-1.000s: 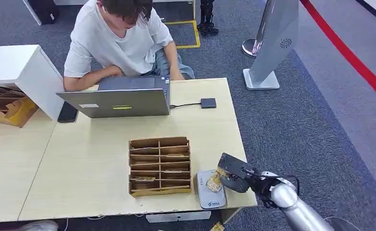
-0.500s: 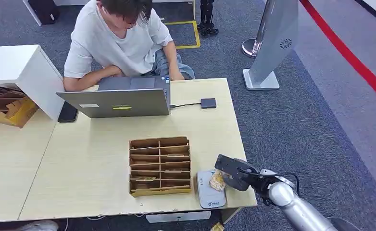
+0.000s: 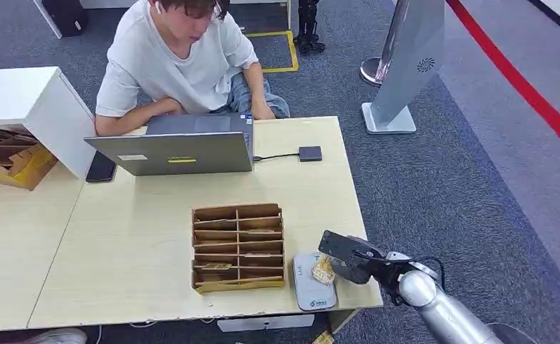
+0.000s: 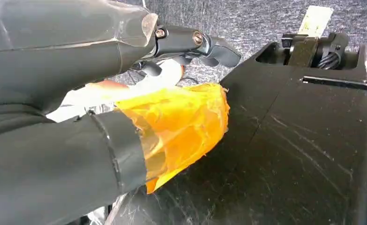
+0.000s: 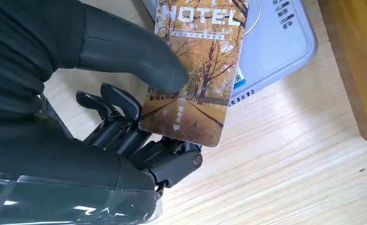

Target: Pass the card to the sensor for recognition and then transmit it.

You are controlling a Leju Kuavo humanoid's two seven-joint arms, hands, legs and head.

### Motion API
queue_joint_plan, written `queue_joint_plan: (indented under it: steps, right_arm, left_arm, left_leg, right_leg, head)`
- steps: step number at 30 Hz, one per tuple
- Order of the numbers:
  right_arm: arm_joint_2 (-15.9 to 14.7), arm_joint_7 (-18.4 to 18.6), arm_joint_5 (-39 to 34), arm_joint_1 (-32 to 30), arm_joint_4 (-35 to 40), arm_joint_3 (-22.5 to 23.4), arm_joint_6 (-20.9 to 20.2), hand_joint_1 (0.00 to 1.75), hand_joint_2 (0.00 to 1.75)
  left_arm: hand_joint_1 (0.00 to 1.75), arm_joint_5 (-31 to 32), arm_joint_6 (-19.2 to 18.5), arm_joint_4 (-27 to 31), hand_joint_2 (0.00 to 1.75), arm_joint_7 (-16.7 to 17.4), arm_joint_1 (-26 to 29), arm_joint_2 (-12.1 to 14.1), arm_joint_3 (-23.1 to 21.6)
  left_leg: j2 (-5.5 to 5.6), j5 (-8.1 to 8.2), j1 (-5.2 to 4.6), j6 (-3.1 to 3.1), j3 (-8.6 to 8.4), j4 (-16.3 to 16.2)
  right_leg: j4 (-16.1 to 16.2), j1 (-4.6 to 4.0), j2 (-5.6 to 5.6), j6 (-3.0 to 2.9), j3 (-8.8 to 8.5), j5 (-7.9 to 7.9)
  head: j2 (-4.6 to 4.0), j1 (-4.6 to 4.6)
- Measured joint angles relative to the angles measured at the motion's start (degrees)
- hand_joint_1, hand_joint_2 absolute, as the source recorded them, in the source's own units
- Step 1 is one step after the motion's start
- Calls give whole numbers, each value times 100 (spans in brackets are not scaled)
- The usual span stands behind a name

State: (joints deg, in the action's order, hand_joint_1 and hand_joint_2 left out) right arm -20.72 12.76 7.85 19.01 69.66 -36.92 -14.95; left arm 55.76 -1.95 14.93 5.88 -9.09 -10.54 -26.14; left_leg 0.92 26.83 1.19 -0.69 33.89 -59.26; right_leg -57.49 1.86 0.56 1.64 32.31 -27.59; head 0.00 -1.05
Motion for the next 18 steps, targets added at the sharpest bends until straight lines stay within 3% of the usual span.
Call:
queue_joint_plan:
  steps: [18]
  right_arm:
    - [98,28,291,7,-5,-9,230,175,175]
  left_arm:
    - [0,-22,-4,0,0,0,0,-2,-46]
  left_leg:
    - [0,0,0,0,0,0]
  right_leg:
    - [0,0,0,0,-1,0]
  head:
    - [0,0]
